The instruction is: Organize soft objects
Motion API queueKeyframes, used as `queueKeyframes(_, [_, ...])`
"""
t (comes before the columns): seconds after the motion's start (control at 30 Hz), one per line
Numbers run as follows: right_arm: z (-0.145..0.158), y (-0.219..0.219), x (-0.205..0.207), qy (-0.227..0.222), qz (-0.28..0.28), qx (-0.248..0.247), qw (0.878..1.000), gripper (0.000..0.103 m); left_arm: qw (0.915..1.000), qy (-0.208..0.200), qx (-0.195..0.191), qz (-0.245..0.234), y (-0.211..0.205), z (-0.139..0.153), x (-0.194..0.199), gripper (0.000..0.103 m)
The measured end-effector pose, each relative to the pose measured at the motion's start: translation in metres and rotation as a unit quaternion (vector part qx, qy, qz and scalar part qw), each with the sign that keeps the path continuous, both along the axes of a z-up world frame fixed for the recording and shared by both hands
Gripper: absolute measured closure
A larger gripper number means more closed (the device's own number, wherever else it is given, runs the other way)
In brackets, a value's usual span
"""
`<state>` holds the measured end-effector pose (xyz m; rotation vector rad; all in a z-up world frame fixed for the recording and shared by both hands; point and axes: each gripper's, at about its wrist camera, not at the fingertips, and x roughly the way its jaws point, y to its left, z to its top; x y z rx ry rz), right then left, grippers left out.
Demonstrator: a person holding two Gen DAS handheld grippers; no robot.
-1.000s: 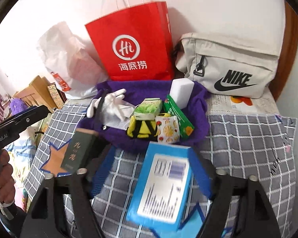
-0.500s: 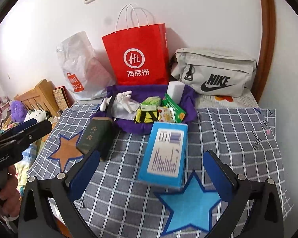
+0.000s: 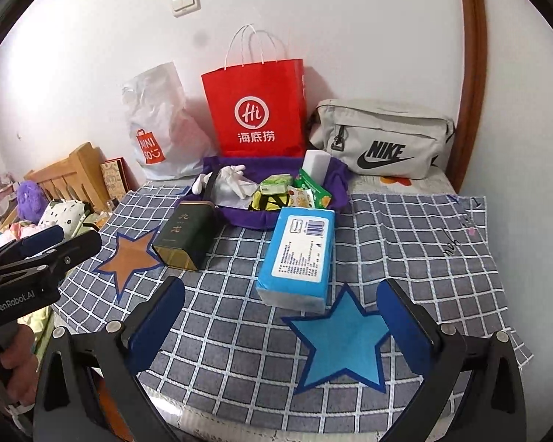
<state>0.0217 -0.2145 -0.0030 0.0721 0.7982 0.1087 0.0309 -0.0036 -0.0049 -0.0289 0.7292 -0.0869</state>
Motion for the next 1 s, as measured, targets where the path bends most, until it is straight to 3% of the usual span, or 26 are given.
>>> queueKeyframes(1.0, [0.015, 0.002, -0.034, -0.034, 0.008, -0.007, 0.999, 0.001, 1.0000, -0.004, 0.007, -0.001, -0.009, -0.003, -0.019, 0.015])
